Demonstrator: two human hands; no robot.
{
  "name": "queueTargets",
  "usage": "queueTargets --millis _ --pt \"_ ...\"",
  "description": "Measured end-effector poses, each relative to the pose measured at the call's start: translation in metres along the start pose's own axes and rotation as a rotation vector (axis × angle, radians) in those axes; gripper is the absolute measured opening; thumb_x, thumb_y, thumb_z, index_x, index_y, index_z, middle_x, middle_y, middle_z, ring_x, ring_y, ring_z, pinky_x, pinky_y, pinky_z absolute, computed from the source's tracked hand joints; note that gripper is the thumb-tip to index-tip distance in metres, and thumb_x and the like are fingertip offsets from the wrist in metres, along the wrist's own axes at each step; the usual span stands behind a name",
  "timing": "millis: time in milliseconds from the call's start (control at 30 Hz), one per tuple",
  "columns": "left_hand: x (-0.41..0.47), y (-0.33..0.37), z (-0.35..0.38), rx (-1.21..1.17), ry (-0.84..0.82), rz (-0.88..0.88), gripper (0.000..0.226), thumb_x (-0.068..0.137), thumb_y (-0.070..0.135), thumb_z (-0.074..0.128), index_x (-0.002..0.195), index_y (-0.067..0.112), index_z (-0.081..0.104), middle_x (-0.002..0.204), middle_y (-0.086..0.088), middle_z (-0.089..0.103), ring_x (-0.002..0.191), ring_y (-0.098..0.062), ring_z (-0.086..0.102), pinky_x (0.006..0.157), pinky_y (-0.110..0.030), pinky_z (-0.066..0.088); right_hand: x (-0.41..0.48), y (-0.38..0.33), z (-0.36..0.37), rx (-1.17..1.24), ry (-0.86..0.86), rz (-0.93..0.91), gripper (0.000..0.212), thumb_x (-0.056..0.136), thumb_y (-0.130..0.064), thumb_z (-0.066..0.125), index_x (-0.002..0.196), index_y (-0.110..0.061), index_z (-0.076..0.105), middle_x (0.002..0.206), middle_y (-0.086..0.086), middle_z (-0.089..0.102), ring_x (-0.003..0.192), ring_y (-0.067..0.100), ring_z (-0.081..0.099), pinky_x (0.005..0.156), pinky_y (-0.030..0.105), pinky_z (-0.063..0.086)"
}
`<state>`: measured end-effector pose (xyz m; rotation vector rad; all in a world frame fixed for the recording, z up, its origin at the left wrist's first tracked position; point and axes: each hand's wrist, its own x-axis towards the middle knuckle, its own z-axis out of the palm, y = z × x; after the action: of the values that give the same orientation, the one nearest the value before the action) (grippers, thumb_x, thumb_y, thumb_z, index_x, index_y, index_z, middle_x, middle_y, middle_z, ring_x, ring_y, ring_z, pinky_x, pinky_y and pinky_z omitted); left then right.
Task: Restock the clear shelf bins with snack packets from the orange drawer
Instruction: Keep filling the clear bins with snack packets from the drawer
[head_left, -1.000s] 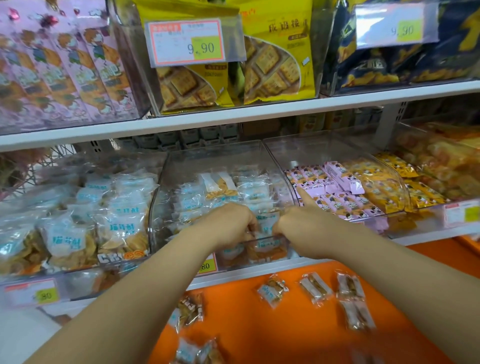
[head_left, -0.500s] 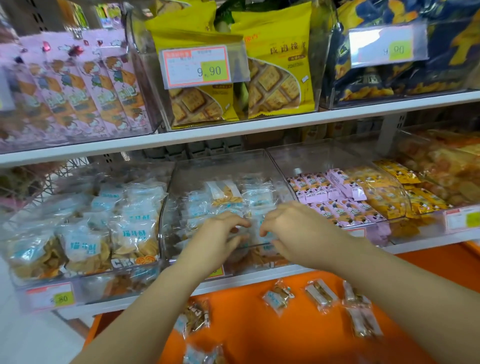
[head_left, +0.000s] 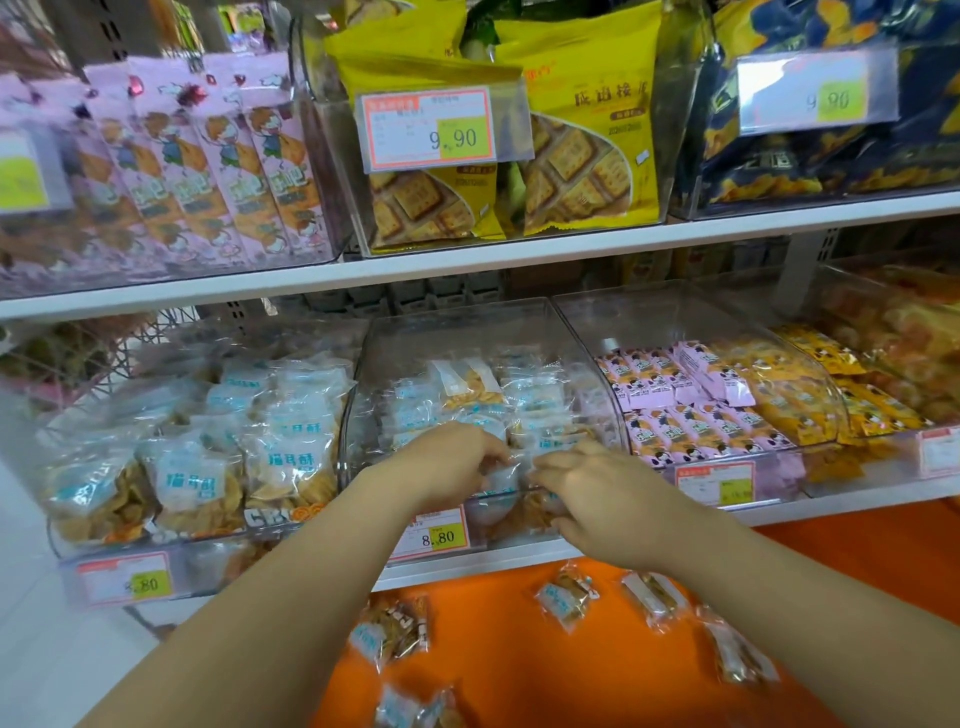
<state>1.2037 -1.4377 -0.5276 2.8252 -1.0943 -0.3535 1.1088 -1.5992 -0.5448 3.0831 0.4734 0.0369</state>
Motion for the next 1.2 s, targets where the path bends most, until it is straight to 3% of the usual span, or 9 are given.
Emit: queueTargets --millis 133,300,433,533,633,733,967,1067,1200 --pt "-0.004 -0.006 -0.001 0.045 -0.074 0.051 0.035 0.09 0.006 0.055 0.122 0.02 0.061 0.115 0.0 0.064 0.102 -0.02 0.057 0.09 -0.032 0.045 -0.002 -0.006 0.0 -0.022 -0.023 0.033 0.042 0.094 -0.024 0.046 0.135 -0.015 0.046 0.14 0.003 0.041 0.126 0.024 0.037 0.102 0.042 0.041" --pt "0.004 -0.002 -0.004 0.096 -0.085 0.072 0.038 0.091 0.008 0.056 0.126 0.023 0.061 0.12 0.002 0.064 0.107 -0.02 0.057 0.084 -0.027 0.04 -0.003 -0.008 -0.002 -0.001 -0.057 0.072 0.048 0.095 -0.029 0.047 0.139 -0.012 0.04 0.157 0.014 0.005 0.144 0.031 0.013 0.114 0.041 0.023" --pt "-0.004 -0.001 0.0 -0.02 0.015 0.05 0.044 0.091 0.011 0.058 0.131 0.029 0.056 0.128 0.007 0.061 0.11 -0.014 0.057 0.093 -0.03 0.046 0.003 -0.001 -0.013 0.182 -0.11 0.104 0.043 0.09 -0.034 0.056 0.127 -0.015 0.046 0.132 0.008 0.049 0.12 0.023 0.047 0.089 0.03 0.041" --pt "-0.031 -0.011 -0.002 -0.047 0.198 0.01 0.039 0.094 0.023 0.057 0.131 0.033 0.054 0.133 0.011 0.056 0.115 -0.012 0.055 0.096 -0.033 0.047 0.002 0.0 -0.033 0.249 -0.07 0.145 0.034 0.089 -0.042 0.057 0.118 -0.024 0.055 0.12 -0.002 0.058 0.106 0.014 0.054 0.088 0.031 0.046" --pt "-0.063 -0.032 -0.008 0.035 0.475 0.029 0.029 0.093 0.027 0.058 0.122 0.029 0.062 0.121 0.011 0.064 0.106 -0.014 0.061 0.09 -0.033 0.05 0.01 -0.008 -0.044 0.256 0.152 0.209 0.023 0.09 -0.044 0.055 0.106 -0.028 0.061 0.102 -0.009 0.063 0.094 0.015 0.061 0.081 0.034 0.05" --pt "-0.088 -0.061 -0.011 0.147 0.644 0.055 0.022 0.082 0.016 0.071 0.104 0.02 0.072 0.101 0.001 0.072 0.093 -0.026 0.067 0.084 -0.041 0.052 0.042 -0.023 -0.039 0.292 0.231 0.19 0.029 0.091 -0.036 0.056 0.119 -0.026 0.058 0.119 -0.005 0.063 0.102 0.018 0.061 0.085 0.034 0.049" --pt "-0.102 -0.095 0.002 0.182 0.744 0.079 0.025 0.076 0.015 0.077 0.1 0.02 0.074 0.105 0.002 0.07 0.096 -0.024 0.065 0.09 -0.045 0.046 0.134 -0.04 -0.009 0.157 0.141 0.329 0.065 0.092 -0.028 0.057 0.148 -0.03 0.025 0.15 0.012 0.025 0.134 0.034 0.028 0.102 0.041 0.039" --pt "-0.097 -0.103 0.002 0.174 0.727 0.07 0.021 0.08 0.02 0.073 0.1 0.022 0.072 0.108 0.004 0.068 0.095 -0.023 0.064 0.091 -0.04 0.043 0.15 -0.038 -0.005 0.131 0.187 0.353 0.051 0.089 -0.024 0.057 0.138 -0.029 0.044 0.13 0.009 0.051 0.121 0.032 0.043 0.092 0.04 0.047" --pt "-0.087 -0.106 -0.007 0.108 0.637 0.002 0.029 0.097 0.039 0.045 0.122 0.033 0.06 0.127 0.014 0.053 0.114 -0.013 0.051 0.101 -0.031 0.028 0.144 -0.025 -0.011 0.583 0.611 0.433 0.02 0.087 -0.01 0.06 0.106 -0.017 0.065 0.1 0.003 0.065 0.084 0.012 0.059 0.072 0.015 0.045"
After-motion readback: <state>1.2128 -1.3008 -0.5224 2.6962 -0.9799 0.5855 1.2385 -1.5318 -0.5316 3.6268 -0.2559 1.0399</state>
